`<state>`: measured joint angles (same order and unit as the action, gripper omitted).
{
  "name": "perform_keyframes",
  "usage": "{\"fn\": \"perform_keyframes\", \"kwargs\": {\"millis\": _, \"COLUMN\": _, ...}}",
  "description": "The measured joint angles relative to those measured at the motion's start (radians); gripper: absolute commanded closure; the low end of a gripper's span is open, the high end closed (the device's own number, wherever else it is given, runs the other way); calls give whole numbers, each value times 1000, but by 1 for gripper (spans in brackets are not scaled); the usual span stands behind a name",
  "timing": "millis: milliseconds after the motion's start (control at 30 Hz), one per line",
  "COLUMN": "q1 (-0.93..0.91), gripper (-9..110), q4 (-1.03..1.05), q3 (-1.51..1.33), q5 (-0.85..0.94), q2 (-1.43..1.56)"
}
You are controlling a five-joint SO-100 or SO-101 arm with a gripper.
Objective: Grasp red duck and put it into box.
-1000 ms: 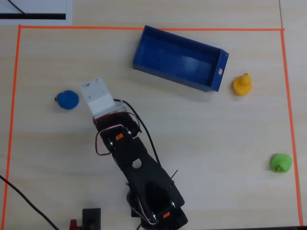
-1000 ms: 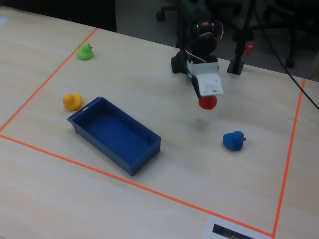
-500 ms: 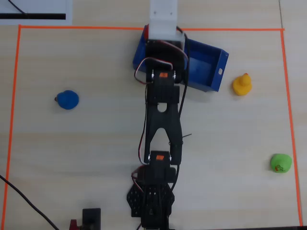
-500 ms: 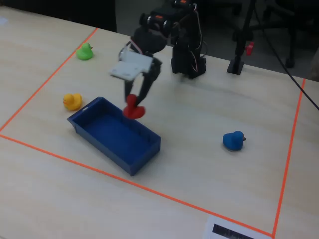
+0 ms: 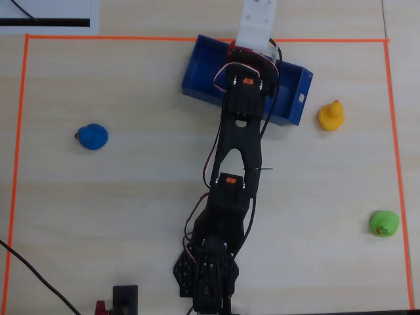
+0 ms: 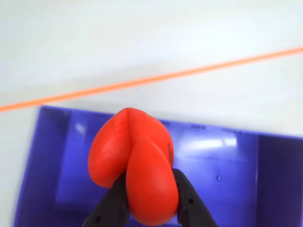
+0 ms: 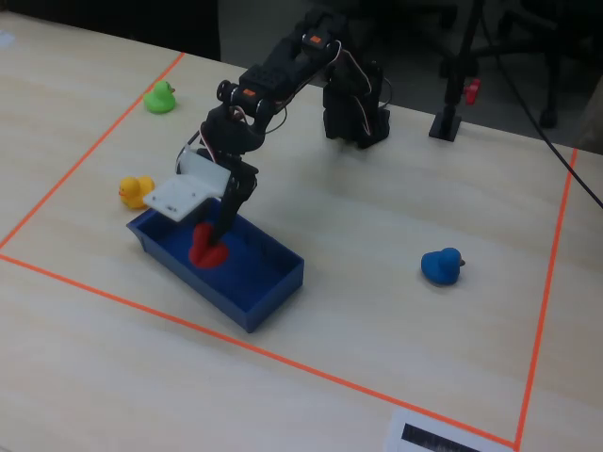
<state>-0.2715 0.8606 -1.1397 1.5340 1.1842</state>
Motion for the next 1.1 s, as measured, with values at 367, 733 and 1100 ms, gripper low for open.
{"fn": "perform_keyframes", "kwargs": {"millis": 367, "q1": -31, "gripper": 101, "q4": 11, "q3": -169, "q5": 92, "q2": 0}}
{"fn": "perform_keyframes", "kwargs": {"millis": 733, "q1": -48, "gripper": 77, "q4": 117, "q3": -147, "q5": 121, "q2": 8}}
{"fn": "perform_keyframes", "kwargs": {"millis": 1100, "q1": -51, "gripper": 101, "q4": 110, "q3": 74, "q5": -63, "q2": 86}}
